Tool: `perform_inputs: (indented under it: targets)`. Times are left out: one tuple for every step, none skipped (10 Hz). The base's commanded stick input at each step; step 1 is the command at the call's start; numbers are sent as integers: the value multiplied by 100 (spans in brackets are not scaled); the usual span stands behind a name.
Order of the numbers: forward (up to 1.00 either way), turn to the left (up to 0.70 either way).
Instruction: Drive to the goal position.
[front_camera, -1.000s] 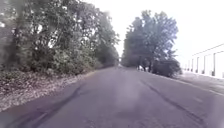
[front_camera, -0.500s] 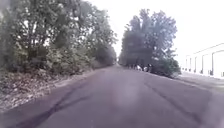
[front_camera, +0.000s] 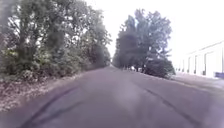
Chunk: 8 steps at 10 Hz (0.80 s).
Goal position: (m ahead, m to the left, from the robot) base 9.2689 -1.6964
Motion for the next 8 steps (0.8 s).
perform_inputs:
  targets:
    - [100,0]
    - [100,0]
    - [100,0]
    - [100,0]
    - [100,0]
    - [100,0]
    - [100,0]
    - [100,0]
